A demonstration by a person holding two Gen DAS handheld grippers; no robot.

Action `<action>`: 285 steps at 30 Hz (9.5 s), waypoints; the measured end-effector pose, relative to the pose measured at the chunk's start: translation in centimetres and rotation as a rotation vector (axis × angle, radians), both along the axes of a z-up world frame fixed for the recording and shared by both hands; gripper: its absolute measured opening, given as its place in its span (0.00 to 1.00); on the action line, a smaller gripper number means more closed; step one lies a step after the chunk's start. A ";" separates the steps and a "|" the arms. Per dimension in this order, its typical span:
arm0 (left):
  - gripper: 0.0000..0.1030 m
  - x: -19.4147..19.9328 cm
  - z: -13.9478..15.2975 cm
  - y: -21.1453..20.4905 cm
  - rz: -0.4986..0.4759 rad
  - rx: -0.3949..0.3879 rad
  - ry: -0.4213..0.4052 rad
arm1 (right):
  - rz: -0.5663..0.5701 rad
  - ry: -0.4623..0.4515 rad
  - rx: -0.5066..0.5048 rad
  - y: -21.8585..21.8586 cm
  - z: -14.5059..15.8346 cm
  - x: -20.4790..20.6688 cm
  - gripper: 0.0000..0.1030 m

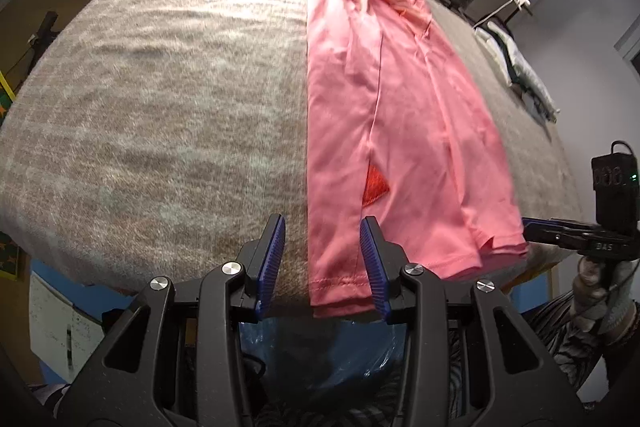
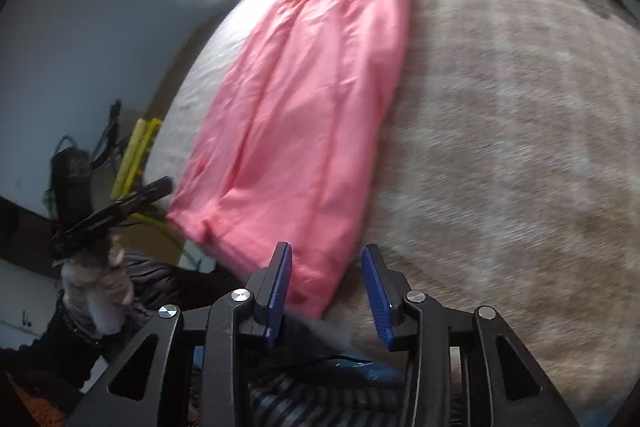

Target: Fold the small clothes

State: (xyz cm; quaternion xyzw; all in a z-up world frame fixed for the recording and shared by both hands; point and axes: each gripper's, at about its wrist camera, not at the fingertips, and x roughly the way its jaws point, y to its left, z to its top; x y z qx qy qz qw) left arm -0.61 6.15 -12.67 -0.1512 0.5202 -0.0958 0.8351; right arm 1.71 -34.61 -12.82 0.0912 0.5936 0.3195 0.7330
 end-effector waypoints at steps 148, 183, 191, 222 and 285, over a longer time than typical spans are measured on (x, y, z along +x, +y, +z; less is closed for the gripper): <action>0.02 5.9 1.7 -20.7 -0.452 -0.076 -0.190 | -0.183 -0.383 -0.077 -1.8 8.1 39.5 0.34; 0.33 0.1 -0.6 0.1 -0.104 -0.064 0.106 | -0.070 0.085 0.039 -1.2 -0.5 -1.3 0.38; 0.04 0.6 -0.8 -1.3 -0.156 -0.067 0.124 | -0.009 0.129 0.080 1.2 -1.4 -1.7 0.17; 0.03 21.7 4.7 -0.4 -0.053 -0.154 -0.042 | -0.239 -0.018 0.306 -1.6 4.3 16.0 0.03; 0.37 45.7 -0.6 3.2 -0.030 0.052 -0.093 | -0.272 -0.196 0.000 -0.4 0.6 37.0 0.45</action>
